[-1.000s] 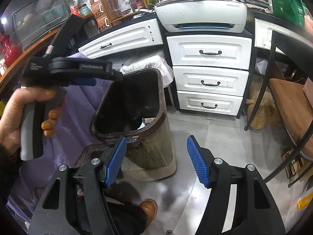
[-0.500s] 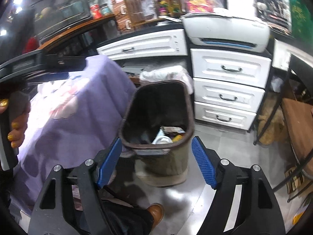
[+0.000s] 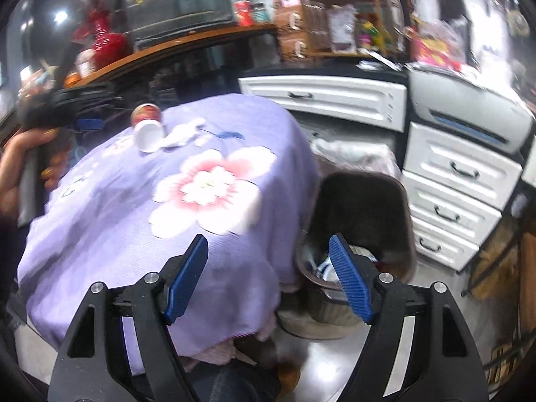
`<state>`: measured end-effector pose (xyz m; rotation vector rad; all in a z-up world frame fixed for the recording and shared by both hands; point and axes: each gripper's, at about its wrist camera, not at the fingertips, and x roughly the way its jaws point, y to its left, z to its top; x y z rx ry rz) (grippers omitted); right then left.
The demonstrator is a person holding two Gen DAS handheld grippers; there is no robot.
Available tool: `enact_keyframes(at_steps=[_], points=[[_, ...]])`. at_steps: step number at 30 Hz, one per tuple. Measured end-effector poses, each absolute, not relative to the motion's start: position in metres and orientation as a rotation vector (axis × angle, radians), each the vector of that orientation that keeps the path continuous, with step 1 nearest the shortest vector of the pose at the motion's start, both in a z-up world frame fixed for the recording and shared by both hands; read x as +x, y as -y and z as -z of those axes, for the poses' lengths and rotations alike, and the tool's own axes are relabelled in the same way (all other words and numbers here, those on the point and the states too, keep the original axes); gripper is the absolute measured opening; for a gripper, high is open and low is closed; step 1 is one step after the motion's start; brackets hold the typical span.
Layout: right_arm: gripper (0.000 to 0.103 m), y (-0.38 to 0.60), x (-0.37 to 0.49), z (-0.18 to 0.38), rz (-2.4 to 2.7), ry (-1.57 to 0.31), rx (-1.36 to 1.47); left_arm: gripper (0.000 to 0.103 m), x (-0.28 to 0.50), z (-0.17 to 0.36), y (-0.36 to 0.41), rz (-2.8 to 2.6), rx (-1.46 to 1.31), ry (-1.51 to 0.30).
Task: Collect trash
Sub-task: 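Move the left tool back to the table and grasp the red paper cup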
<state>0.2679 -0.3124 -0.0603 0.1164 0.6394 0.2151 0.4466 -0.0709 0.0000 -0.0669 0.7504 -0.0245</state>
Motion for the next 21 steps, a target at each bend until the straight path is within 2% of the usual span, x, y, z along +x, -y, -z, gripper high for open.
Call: enact_keyframes(at_steps=[9,16,21], points=[[0.077,0.281,0.269,0.037,-0.270,-0.618,0.051,0.097,0.548,0.019,0.002,-0.069,-0.229,-0.907],[0.077,0.263,0.289,0.030,-0.297,-0.626,0.033,0.096,0.582,0.040,-0.003,-0.072,-0.265,-0.983],[0.077,0.239,0.312,0.026,-0.348,-0.639,0.016,0.091,0.584,0.051,-0.014,-0.037,-0.305,-1.000]])
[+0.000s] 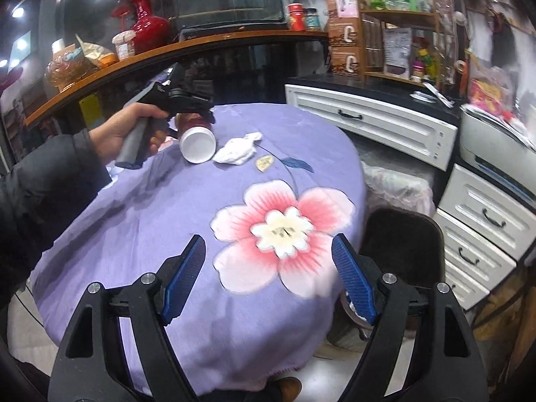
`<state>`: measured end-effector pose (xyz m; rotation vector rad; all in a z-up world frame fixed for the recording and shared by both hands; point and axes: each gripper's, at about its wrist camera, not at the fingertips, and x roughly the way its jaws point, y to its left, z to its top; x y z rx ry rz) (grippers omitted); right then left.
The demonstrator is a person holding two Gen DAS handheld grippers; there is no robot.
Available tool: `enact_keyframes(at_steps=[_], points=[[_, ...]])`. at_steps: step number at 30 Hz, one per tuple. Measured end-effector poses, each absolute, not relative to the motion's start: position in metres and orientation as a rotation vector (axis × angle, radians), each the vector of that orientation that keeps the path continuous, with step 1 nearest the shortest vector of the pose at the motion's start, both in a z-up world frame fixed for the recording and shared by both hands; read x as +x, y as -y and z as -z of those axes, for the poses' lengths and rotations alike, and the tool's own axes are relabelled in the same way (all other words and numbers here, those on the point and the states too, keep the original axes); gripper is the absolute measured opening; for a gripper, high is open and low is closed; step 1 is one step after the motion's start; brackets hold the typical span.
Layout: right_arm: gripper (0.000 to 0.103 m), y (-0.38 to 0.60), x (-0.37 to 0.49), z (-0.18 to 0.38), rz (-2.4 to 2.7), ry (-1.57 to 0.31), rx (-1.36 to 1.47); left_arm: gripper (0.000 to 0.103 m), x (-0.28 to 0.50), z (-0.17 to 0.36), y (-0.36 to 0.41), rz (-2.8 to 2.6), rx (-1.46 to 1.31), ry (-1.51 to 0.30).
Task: Collect trash
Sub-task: 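Move the left tool back to the table and grasp the red paper cup, then grasp the white tissue with the right tool while the left tool holds the cup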
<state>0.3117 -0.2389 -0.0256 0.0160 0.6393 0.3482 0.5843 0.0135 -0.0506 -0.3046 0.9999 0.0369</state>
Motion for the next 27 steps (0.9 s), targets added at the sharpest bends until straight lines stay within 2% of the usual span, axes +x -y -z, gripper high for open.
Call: enact_keyframes(at_steps=[6,25,27], points=[[0.077,0.208,0.366,0.020,-0.415,-0.689,0.006,0.075,0.562,0.047,-0.029,0.008,-0.312,-0.965],[0.077,0.121,0.517,0.052,-0.379,-0.867,0.044,0.074,0.401,-0.006,-0.037,0.130,-0.239,-0.594],[0.074,0.117,0.525,0.057,-0.361,-0.883,0.052,0.074,0.393,-0.005,-0.038,0.143,-0.245,-0.590]])
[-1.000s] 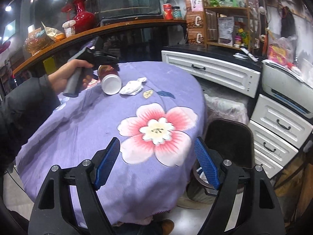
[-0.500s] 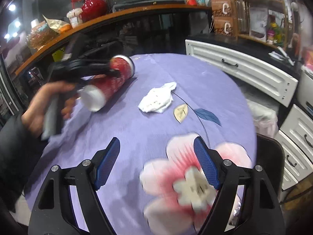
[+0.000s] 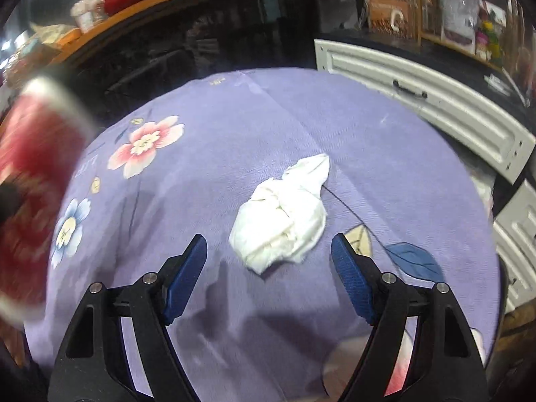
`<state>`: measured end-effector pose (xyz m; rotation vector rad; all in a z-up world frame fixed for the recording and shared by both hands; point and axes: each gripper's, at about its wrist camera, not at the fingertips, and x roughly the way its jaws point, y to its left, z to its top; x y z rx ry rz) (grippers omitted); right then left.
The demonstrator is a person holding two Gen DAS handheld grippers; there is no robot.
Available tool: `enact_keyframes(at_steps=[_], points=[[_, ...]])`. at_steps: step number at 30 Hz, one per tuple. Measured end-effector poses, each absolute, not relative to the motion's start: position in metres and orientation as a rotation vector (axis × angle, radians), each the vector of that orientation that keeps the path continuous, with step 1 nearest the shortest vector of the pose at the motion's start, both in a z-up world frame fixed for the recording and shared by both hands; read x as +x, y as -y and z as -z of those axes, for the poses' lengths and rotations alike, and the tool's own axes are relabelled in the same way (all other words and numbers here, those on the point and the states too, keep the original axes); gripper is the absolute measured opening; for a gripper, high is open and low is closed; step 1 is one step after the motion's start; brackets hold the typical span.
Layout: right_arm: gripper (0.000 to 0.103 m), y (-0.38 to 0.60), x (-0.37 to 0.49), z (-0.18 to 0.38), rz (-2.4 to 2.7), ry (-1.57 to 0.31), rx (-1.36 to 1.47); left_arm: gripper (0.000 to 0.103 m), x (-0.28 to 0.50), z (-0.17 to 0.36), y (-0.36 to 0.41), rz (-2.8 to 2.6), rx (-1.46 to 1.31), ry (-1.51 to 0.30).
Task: Collect trash
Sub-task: 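Grasp the white tissue with the right tool while the left tool holds the cup, then carry both items to the bin while the right tool drops the tissue inside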
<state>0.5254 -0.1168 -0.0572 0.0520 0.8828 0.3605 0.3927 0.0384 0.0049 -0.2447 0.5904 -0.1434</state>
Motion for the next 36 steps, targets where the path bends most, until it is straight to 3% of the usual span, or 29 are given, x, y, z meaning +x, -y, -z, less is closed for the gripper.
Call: enact_keyframes(at_steps=[2,5,6,9,11,22,36], points=[[0.069,0.112,0.530,0.062,-0.339,-0.889,0.034,0.074,0.389,-0.003,-0.042,0.155,-0.263,-0.597],[0.049,0.109,0.538,0.067,-0.308,-0.895,0.012,0.074,0.381,-0.001,-0.043,0.154,-0.246,-0.594],[0.038,0.109,0.537,0.068,-0.310,-0.898,0.013,0.074,0.379,-0.001,-0.043,0.158,-0.248,-0.595],[0.020,0.113,0.530,0.062,-0.324,-0.883,0.021,0.074,0.372,-0.001,-0.044,0.166,-0.266,-0.587],[0.016,0.117,0.522,0.057,-0.337,-0.868,0.036,0.074,0.368,-0.001,-0.040,0.162,-0.249,-0.579],[0.015,0.161,0.426,0.025,-0.369,-0.720,0.032,0.074,0.340,0.000,-0.006,0.237,-0.261,-0.572],[0.015,0.305,0.310,0.035,-0.183,-0.657,0.090,0.074,0.304,0.001,0.118,0.455,-0.203,-0.563]])
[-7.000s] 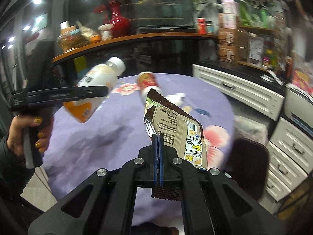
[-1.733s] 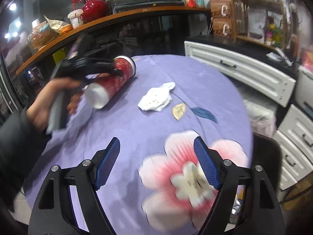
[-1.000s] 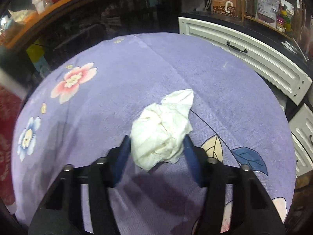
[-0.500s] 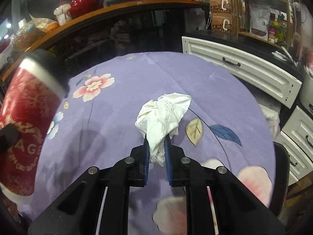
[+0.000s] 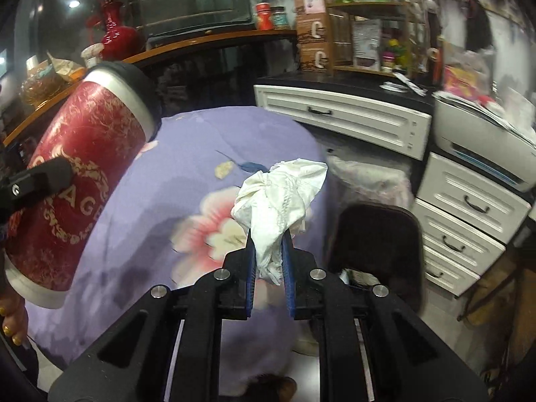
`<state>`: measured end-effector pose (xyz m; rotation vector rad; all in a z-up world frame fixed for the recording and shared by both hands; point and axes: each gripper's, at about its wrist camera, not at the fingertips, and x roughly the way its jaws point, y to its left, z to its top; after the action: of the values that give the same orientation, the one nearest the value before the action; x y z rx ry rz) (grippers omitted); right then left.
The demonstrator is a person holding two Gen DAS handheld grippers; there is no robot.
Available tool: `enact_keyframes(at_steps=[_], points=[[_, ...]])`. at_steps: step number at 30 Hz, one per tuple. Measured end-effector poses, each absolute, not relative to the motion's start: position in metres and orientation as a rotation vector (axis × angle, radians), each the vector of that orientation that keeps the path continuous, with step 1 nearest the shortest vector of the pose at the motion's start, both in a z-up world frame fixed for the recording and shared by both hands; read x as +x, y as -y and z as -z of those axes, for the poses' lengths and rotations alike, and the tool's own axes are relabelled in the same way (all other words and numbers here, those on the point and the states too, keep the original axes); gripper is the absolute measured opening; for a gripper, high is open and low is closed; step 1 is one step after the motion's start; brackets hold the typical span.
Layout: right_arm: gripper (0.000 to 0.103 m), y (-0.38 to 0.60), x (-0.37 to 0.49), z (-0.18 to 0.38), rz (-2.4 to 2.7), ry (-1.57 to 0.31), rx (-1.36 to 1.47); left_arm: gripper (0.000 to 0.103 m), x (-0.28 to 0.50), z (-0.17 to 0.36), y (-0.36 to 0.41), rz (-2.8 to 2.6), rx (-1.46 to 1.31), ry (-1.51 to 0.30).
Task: Collect trash
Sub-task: 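Carry both items to the bin while the right tool drops the tissue inside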
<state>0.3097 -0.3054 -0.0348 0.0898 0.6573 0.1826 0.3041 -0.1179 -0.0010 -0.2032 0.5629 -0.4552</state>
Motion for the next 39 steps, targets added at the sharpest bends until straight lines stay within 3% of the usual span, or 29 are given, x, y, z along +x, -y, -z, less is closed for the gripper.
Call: enact_keyframes(at_steps=[9,22,25,27,29,39], points=[[0.015,0.381,0.317,0.086,-0.051,-0.742,0.153,0.074,0.302,0.013,0.182,0.567,-0.173,-0.589],[0.016,0.413,0.391,0.186,0.013,-0.917,0.260,0.074,0.312,0.034,0.219,0.621,-0.111,-0.640],[0.025,0.417,0.403,0.197,0.017,-0.925,0.280,0.075,0.314,0.037,0.226,0.630,-0.104,-0.649],[0.043,0.418,0.410,0.204,0.029,-0.932,0.282,0.075,0.315,0.038,0.230,0.635,-0.090,-0.652],[0.050,0.419,0.412,0.208,0.033,-0.932,0.282,0.075,0.316,0.040,0.234,0.642,-0.083,-0.656],[0.053,0.423,0.384,0.193,0.035,-0.888,0.284,0.075,0.326,0.052,0.254,0.664,-0.057,-0.698]])
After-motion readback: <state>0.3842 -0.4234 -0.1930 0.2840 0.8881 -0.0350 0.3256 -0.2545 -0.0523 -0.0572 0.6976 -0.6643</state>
